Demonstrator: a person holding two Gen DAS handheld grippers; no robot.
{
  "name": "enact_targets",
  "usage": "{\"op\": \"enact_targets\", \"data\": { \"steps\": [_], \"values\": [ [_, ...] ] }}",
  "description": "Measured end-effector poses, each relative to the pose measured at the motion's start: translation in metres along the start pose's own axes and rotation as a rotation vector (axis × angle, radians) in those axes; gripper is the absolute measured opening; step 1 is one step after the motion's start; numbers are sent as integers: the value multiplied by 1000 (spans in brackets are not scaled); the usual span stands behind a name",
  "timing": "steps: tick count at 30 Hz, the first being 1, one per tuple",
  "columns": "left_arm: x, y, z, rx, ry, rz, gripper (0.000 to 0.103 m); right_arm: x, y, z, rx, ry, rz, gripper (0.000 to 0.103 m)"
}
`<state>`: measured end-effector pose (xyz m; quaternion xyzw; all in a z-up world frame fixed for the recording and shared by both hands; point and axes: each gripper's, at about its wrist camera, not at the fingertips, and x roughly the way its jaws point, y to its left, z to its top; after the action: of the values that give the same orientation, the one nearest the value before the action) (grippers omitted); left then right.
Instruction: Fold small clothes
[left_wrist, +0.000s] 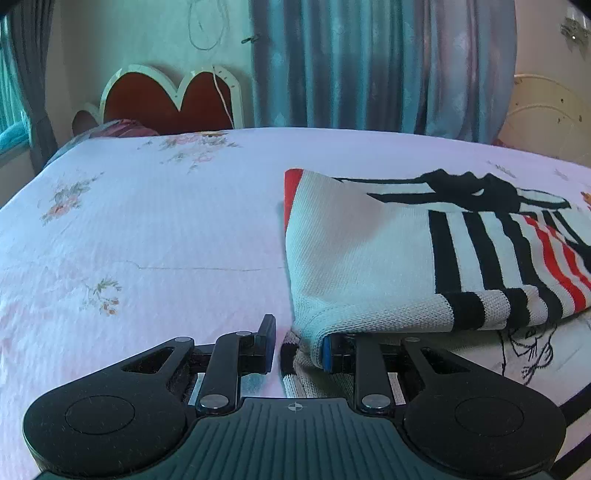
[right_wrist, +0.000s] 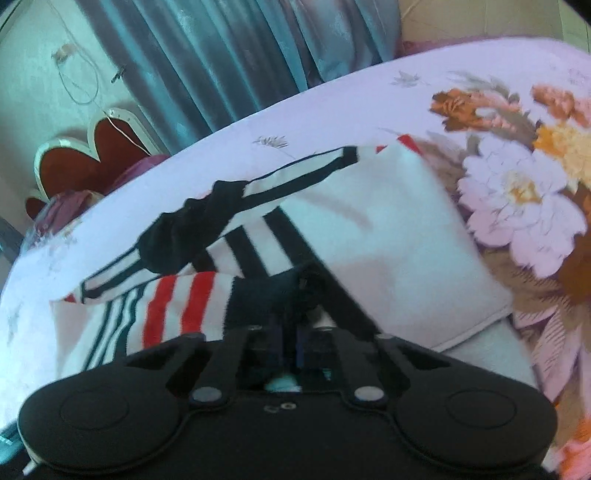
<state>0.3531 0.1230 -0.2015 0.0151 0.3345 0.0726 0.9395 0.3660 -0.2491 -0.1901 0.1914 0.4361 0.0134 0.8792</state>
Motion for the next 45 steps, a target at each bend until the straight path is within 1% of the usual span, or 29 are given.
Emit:
{"op": "enact_targets", "data": {
  "steps": [2,3,4,5,6,7,8,9,11,12,13,17,19,20,22,23,25,27,30,32,33,34,35,36,37,39,41,43,45],
  "values": [
    [0,0,-1,3,-2,5,25,-5,-2,-2,-22,-35,-55,6],
    [0,-1,0,0,0,8,25,-6,-4,-2,-29,-48,-81,2],
    [-1,-2,1,-2,4,9,25,-6,-7,-2,-26,-47,-90,3],
    [-1,-3,1,3,5,8,25,-7,-10,-1,-27,-41,-68,6],
    [-3,-3,3,6,2,2,25,-8,-11,1,-32,-29,-43,14],
    [-6,-3,4,10,8,-6,25,-11,-12,3,-30,-31,-34,34],
    [-9,-3,5,16,15,-11,26,-13,-13,5,-27,-38,-30,44],
    [-14,-3,5,23,18,-10,29,-17,-13,7,-27,-56,-30,57],
    [-24,-3,6,39,19,-7,42,-19,-14,11,-37,-80,-28,54],
    [-30,-1,7,34,22,-14,58,-17,-14,13,-36,-68,-17,51],
    [-38,2,7,17,20,-20,69,-14,-15,14,-31,-51,-6,49],
    [-58,7,13,-37,-7,-47,70,2,-15,13,-19,-7,1,49],
    [-52,7,22,-54,-7,-59,70,7,-8,13,-43,1,15,33],
    [-46,7,29,-74,-8,-64,70,10,-4,13,-58,8,19,31],
    [-32,5,42,-106,-20,-75,70,13,4,13,-97,9,3,15],
    [-24,2,47,-105,-19,-76,70,14,5,14,-103,12,6,11],
    [-3,-5,59,-96,-10,-74,70,14,6,16,-98,13,22,8],
    [20,-7,68,-100,8,-56,70,12,10,17,-136,-3,25,8],
    [50,-2,77,-142,38,-27,70,2,18,21,-187,-65,29,8],
    [69,4,82,-175,68,-32,70,-2,19,24,-208,-88,33,8],
    [78,7,84,-191,75,-42,70,-2,19,24,-217,-90,26,8],
    [83,7,85,-201,71,-49,64,0,18,25,-220,-87,18,8],
    [87,7,85,-205,62,-46,54,4,16,25,-216,-76,12,8],
    [90,7,85,-204,56,-36,31,8,13,24,-205,-65,6,8],
    [92,7,83,-202,52,-24,25,11,10,24,-190,-54,5,7],
    [94,7,81,-203,31,6,23,11,7,23,-166,-50,23,8],
    [97,5,77,-185,16,34,23,10,12,21,-191,-62,40,8],
    [98,4,76,-188,5,52,23,17,14,21,-241,-63,-16,7],
    [98,0,76,-157,-4,72,23,28,6,21,-235,-46,-60,7]
  ]
}}
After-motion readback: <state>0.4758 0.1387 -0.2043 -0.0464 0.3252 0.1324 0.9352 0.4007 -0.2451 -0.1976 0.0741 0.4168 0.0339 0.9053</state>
